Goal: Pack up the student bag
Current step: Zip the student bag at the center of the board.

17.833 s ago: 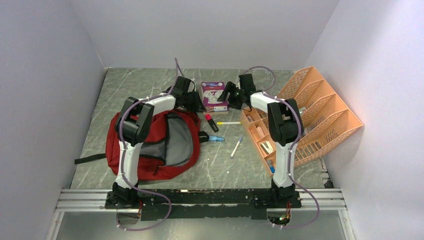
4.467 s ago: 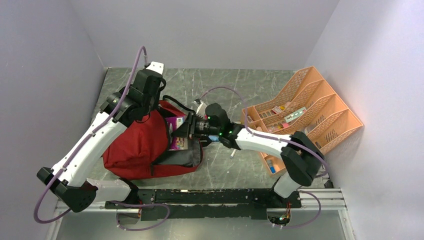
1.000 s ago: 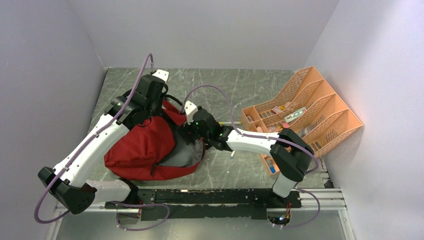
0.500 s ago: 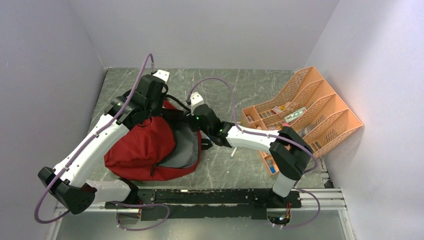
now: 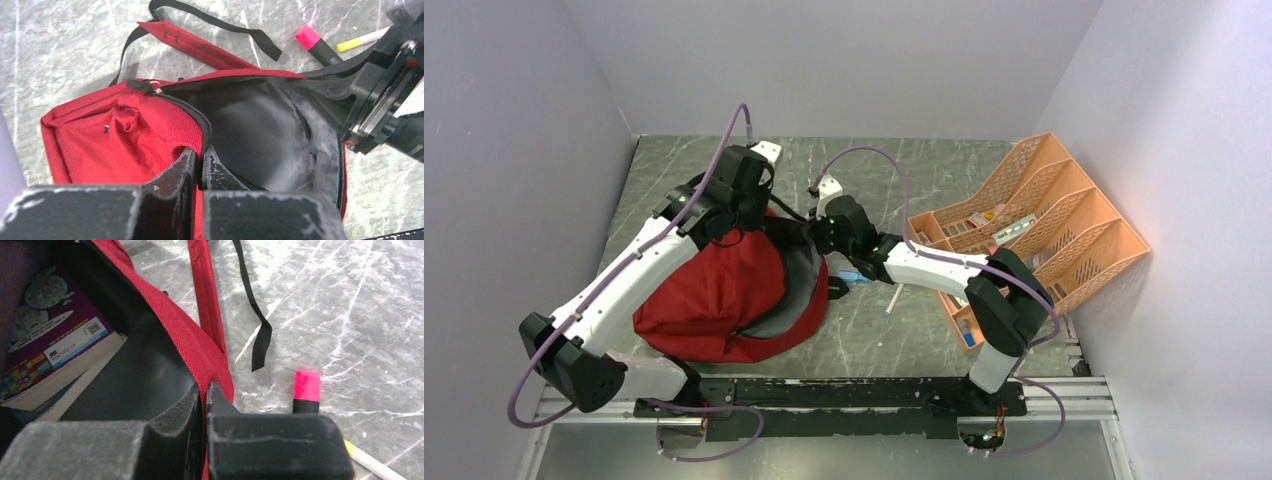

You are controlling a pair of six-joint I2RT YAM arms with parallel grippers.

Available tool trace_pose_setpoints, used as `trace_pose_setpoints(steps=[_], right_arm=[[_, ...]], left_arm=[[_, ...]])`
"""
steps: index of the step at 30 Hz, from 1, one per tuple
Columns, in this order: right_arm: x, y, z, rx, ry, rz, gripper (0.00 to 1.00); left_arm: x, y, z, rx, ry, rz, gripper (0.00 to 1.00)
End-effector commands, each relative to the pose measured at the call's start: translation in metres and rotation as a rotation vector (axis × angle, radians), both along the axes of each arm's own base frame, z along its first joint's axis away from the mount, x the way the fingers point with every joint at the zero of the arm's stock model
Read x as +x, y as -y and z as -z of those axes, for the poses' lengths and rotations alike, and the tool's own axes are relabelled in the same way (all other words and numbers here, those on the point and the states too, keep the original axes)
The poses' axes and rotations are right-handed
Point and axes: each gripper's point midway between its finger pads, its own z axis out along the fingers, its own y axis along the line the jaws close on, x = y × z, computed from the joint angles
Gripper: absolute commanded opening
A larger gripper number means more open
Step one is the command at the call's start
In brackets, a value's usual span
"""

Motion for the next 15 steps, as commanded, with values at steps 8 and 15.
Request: trace_pose_setpoints(steps=[8, 15], right_arm=[[0.000, -0.006, -0.037, 0.121, 0.016, -0.017, 0.00], [0.007, 0.001, -0.043, 0.174, -0.017, 0.034, 0.00]], left_arm=[[0.008, 0.044, 0.020, -0.162, -0.048, 0.089, 0.30], [-0.004, 0.049, 0.025, -0.221, -0.067, 0.111, 0.52]])
